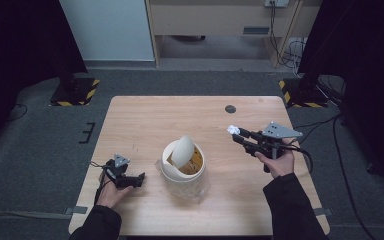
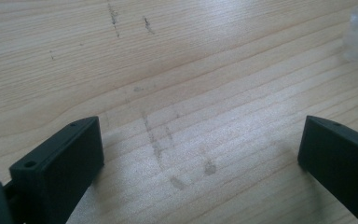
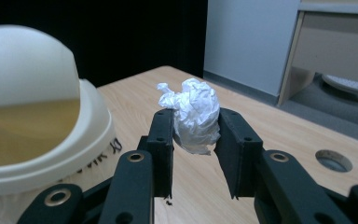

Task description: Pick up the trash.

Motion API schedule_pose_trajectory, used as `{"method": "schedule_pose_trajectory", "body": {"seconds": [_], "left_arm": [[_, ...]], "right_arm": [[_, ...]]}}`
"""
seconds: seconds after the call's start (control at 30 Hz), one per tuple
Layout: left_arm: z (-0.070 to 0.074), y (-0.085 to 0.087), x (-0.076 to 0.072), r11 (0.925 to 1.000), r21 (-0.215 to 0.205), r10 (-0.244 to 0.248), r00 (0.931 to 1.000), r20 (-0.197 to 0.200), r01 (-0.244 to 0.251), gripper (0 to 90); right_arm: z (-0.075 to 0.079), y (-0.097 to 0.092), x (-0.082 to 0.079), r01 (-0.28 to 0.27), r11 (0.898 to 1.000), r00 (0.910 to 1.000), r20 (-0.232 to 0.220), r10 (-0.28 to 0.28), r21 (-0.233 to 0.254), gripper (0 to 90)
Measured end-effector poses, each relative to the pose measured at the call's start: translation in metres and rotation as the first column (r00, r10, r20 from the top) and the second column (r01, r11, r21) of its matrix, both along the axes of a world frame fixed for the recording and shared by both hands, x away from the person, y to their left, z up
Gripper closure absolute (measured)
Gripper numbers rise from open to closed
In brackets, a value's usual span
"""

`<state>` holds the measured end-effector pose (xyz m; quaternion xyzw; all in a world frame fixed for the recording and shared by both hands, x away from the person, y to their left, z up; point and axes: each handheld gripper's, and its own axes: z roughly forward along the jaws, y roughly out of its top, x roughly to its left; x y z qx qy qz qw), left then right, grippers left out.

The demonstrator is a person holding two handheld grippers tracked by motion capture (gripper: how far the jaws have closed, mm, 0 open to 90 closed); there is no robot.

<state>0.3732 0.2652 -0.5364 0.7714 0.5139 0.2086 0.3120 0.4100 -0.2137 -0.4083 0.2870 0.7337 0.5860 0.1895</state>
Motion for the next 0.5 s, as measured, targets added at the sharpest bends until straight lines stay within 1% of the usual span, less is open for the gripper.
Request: {"method": "schedule_pose_trajectory", "body": {"seconds": [0.13, 0.23, 0.27, 0.3, 0.37, 0.4, 0.5], "left_arm": [[0.000, 0.000, 0.000, 1.0000, 0.000, 0.000, 1.0000, 0.000, 0.000, 0.0], [0.000, 0.000, 0.000, 1.0000, 0.000, -0.001, 1.0000, 0.000, 0.001, 0.0], [0.000, 0.000, 0.000, 1.0000, 0.000, -0.001, 1.0000, 0.000, 0.001, 0.0], [0.000, 0.000, 0.000, 1.0000, 0.000, -0.001, 1.0000, 0.000, 0.001, 0.0], [0.000, 0.000, 0.000, 1.0000, 0.001, -0.001, 1.0000, 0.000, 0.001, 0.0], [0.000, 0.000, 0.000, 1.0000, 0.000, -0.001, 1.0000, 0.000, 0.001, 0.0], [0.000, 0.000, 0.000, 1.0000, 0.001, -0.001, 1.0000, 0.000, 0.001, 0.0]], "right_arm": [[0.010, -0.005, -0.002, 0.006, 0.999, 0.9998, 0.020, -0.006, 0.034, 67.4], [0.017, -0.008, -0.004, 0.008, 0.999, 0.9994, 0.033, -0.010, 0.040, 67.4], [0.017, -0.008, -0.004, 0.008, 0.999, 0.9994, 0.033, -0.010, 0.040, 67.4], [0.020, -0.009, -0.006, 0.004, 0.999, 0.9992, 0.040, -0.006, 0.048, 67.4], [0.022, -0.009, -0.007, -0.002, 0.999, 0.9991, 0.043, 0.000, 0.050, 67.4], [0.026, -0.008, -0.008, -0.013, 0.998, 0.9988, 0.047, 0.010, 0.053, 67.6], [0.030, -0.005, -0.011, -0.028, 0.998, 0.9983, 0.052, 0.026, 0.050, 67.8]]}}
